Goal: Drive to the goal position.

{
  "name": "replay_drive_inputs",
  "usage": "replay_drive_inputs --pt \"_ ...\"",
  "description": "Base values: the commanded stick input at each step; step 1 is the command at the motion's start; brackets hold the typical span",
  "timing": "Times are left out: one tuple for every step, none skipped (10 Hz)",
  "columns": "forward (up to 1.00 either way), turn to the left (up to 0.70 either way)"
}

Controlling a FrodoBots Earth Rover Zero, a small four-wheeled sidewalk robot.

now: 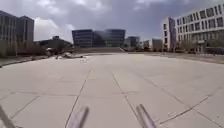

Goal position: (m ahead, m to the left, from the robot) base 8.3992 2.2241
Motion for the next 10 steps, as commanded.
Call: replay_drive_inputs --pt "1.00 0.04" --pt "1.00 0.04" --pt "1.00 0.04" --pt "1.00 -0.01" --pt "1.00 -0.36" --pt "1.00 -0.36" --pt "1.00 -0.36" --pt "1.00 -0.28" --pt "1.00 -0.12" --pt "1.00 -0.08"
